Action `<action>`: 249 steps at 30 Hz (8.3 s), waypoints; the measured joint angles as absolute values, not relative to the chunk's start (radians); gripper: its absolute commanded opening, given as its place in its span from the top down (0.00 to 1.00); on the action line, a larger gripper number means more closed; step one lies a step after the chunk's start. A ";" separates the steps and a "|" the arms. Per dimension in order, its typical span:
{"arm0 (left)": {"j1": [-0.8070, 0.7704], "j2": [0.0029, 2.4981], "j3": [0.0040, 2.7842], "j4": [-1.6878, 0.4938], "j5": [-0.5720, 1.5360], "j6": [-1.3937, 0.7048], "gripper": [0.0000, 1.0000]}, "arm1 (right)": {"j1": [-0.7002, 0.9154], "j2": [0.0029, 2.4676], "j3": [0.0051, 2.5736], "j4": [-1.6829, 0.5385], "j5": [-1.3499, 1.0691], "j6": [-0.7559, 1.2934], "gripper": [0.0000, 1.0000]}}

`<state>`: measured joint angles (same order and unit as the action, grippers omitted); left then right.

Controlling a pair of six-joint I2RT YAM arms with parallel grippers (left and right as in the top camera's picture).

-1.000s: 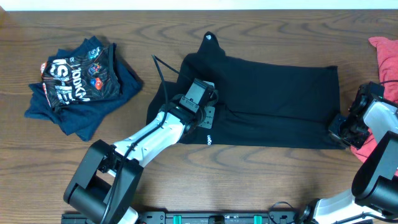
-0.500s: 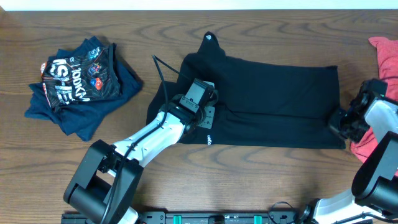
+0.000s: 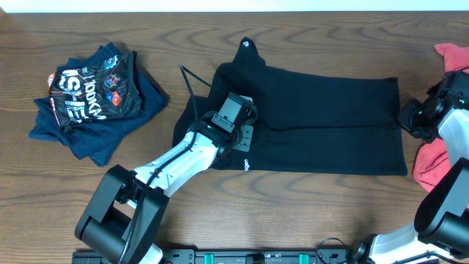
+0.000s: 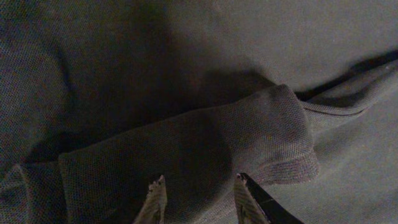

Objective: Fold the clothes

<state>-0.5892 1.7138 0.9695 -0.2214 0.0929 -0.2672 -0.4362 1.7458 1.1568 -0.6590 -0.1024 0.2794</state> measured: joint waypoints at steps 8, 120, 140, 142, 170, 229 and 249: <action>-0.521 1.679 0.969 -0.229 0.076 -0.254 0.47 | -0.436 1.746 1.156 -0.817 -0.105 0.254 0.90; -0.165 2.201 1.526 -0.346 0.674 -0.191 0.92 | -0.428 1.555 1.169 -0.700 -0.131 0.194 0.49; -0.167 2.160 1.526 -0.386 0.674 -0.210 0.92 | -0.380 1.984 1.168 -0.163 -0.193 0.193 0.45; -0.167 2.160 1.526 -0.388 0.674 -0.210 0.92 | -0.374 2.007 1.168 -0.130 -0.195 0.193 0.45; -0.167 2.056 1.526 -0.470 0.674 -0.213 0.94 | -0.356 2.010 1.180 -0.202 -0.104 0.207 0.99; -0.255 1.877 1.413 -1.509 0.368 -0.051 0.49 | -0.366 1.622 1.165 -1.036 0.263 0.197 0.68; -0.255 1.876 1.409 -0.991 0.368 -0.086 0.32 | -0.366 1.622 1.165 -1.040 0.232 0.197 0.62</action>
<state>-0.2554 1.8755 1.4090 -0.9905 0.3679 -0.0856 -0.3660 1.6222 1.1652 -1.0397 0.2317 0.1967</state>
